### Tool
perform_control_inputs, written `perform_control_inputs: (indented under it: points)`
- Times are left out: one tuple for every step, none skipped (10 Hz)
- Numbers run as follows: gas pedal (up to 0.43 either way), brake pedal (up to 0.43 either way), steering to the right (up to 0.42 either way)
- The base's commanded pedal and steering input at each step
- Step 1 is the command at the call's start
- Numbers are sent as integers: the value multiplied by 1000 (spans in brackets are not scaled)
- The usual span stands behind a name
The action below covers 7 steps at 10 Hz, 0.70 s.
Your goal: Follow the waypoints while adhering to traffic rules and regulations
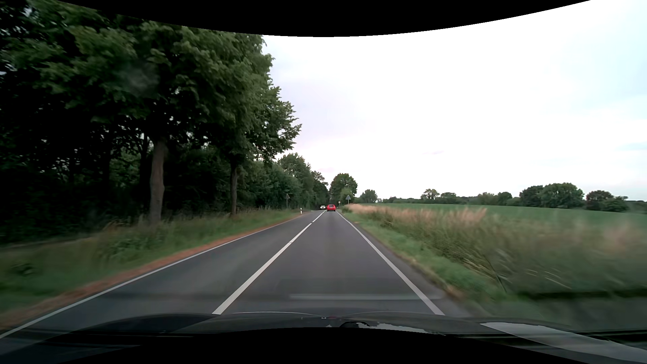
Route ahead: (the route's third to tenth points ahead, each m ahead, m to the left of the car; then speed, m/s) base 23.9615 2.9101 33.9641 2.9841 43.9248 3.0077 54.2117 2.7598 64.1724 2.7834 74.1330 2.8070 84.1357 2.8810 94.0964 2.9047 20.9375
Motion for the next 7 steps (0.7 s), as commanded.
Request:
perform_control_inputs:
  points:
    - [98, 0, -3]
    - [98, 0, -3]
    - [98, 0, -3]
    - [98, 0, -4]
    - [98, 0, -3]
    - [98, 0, -3]
    - [98, 0, -3]
